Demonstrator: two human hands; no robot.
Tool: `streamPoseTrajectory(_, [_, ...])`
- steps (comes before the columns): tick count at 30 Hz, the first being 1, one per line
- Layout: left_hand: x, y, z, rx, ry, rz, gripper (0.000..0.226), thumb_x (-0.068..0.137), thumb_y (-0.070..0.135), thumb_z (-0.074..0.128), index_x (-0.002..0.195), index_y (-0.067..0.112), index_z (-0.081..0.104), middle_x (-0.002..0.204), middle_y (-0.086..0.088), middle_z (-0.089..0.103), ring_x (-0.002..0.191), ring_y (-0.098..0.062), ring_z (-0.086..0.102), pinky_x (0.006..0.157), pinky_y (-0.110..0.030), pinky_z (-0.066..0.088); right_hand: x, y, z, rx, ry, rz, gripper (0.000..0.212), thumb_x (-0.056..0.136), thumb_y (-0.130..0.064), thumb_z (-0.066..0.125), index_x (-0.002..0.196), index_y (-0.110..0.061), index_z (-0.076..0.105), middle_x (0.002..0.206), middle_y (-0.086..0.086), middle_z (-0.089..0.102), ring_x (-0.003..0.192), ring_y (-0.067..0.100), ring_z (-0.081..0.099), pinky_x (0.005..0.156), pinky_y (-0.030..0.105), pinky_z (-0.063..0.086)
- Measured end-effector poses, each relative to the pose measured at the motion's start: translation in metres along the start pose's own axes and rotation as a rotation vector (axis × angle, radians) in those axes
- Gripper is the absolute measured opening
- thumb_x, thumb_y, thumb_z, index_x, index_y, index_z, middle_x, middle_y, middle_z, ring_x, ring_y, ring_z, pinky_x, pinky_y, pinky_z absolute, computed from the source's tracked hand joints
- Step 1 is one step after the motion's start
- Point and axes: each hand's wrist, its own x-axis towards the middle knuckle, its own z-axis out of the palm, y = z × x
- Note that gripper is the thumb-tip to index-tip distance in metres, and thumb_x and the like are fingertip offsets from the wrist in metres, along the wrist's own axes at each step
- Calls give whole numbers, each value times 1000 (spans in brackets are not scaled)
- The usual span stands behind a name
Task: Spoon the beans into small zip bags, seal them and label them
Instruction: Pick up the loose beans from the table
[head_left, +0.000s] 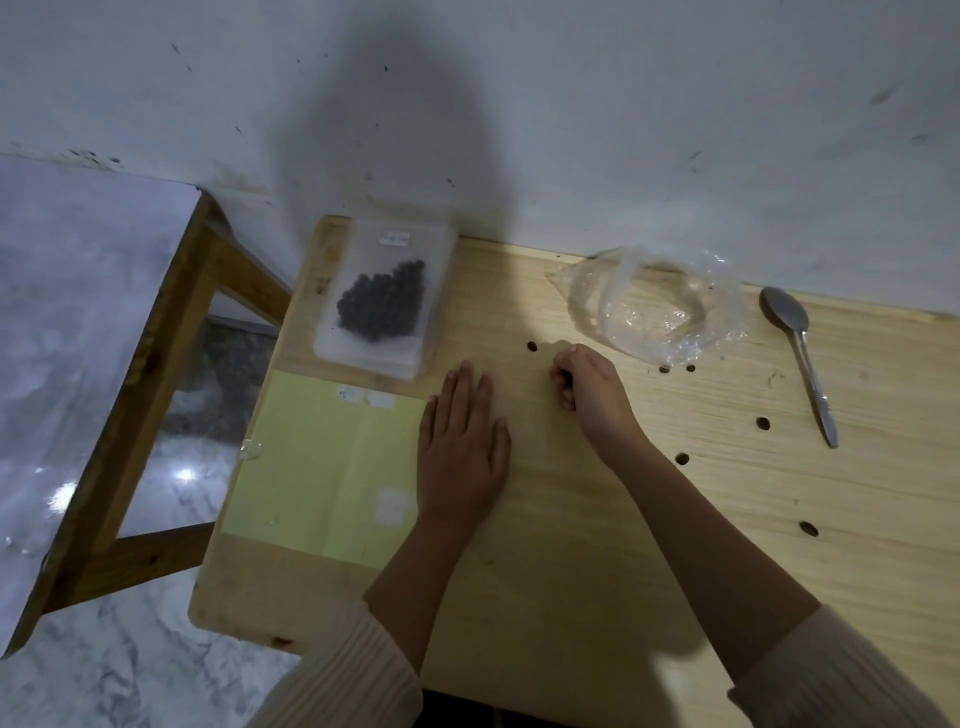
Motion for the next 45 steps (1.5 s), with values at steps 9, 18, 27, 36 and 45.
streamPoseTrajectory(9, [1,3,-2,27,-34,-28,56,92,37,31,145,17,31,153,-5,28,142,-15,20,115,-35,12,27,7,14,-984,33,-385,33,93,-39,48,101,-8,51,106,10,54,97,25,52,82,37,42])
streamPoseTrajectory(18, [1,3,-2,18,-31,-23,57,92,36,32,145,17,32,153,-5,28,142,-17,22,115,-35,13,36,4,20,-1322,85,-521,29,97,-20,33,110,0,49,108,19,58,94,34,55,73,40,39])
streamPoseTrajectory(27, [0,2,0,7,-2,-10,55,91,35,35,143,15,37,151,-6,32,141,-18,26,114,-35,15,38,9,20,-1238,165,-588,35,97,-31,38,102,-1,55,97,19,62,84,36,58,67,38,40])
streamPoseTrajectory(36, [-1,1,1,9,2,-5,55,91,34,35,143,15,36,152,-6,31,141,-18,25,115,-37,19,42,10,22,-1220,198,-608,31,95,-25,36,96,-2,56,88,18,64,77,35,59,63,38,43])
streamPoseTrajectory(45, [0,2,-1,11,1,1,55,91,34,36,143,15,37,151,-7,32,141,-17,26,114,-35,17,12,5,12,-764,133,-465,27,92,-18,43,67,-11,44,63,0,46,58,13,43,52,19,31])
